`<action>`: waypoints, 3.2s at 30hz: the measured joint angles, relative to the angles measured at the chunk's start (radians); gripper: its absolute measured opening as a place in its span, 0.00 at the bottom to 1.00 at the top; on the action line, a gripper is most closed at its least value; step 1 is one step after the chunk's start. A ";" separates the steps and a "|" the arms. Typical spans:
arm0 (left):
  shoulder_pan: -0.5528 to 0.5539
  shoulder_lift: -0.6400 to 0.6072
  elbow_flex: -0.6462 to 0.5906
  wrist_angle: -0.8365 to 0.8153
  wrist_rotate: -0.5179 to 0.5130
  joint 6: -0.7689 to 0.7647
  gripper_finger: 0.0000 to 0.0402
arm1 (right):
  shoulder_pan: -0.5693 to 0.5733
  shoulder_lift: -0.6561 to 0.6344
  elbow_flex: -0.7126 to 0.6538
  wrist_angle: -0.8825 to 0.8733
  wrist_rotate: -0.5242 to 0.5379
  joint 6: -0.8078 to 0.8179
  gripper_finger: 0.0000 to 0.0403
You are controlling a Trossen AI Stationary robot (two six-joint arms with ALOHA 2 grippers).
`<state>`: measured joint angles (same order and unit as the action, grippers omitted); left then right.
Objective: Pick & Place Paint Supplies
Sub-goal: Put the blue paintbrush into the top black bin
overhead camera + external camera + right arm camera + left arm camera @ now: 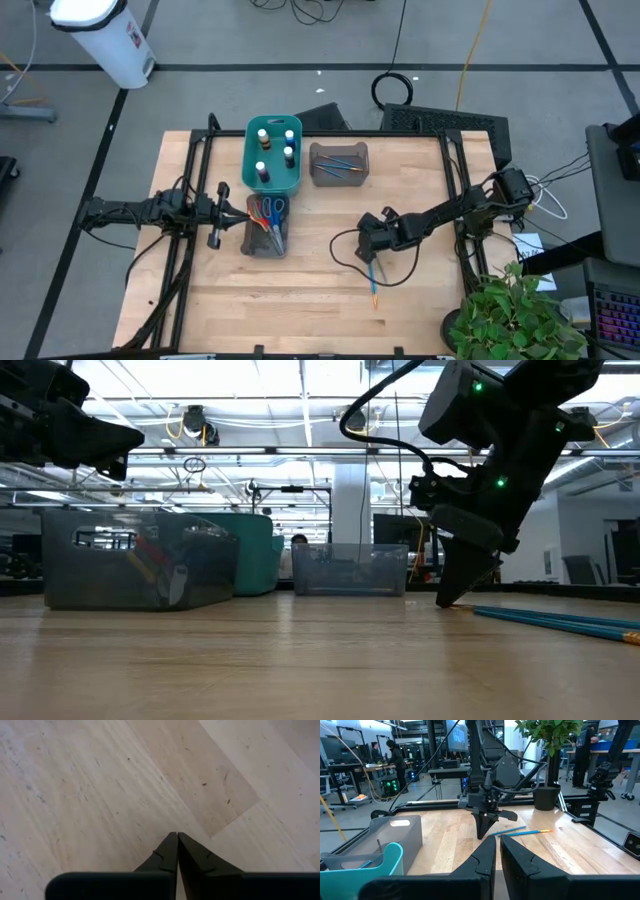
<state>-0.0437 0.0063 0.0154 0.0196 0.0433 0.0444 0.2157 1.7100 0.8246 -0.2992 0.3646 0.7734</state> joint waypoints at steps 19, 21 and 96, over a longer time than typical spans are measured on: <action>0.000 0.000 0.000 0.000 0.000 0.000 0.08 | 0.001 -0.230 -0.004 0.138 0.077 -0.273 0.00; 0.000 0.000 0.000 0.000 0.000 0.000 0.08 | 0.001 -0.254 -0.003 0.187 0.077 -0.326 0.00; 0.000 0.000 0.000 0.000 0.000 0.000 0.08 | -0.604 -0.284 0.001 1.160 -0.548 -0.942 0.00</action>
<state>-0.0433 0.0065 0.0153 0.0196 0.0429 0.0444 -0.3885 1.4257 0.8253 0.8605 -0.1834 -0.1688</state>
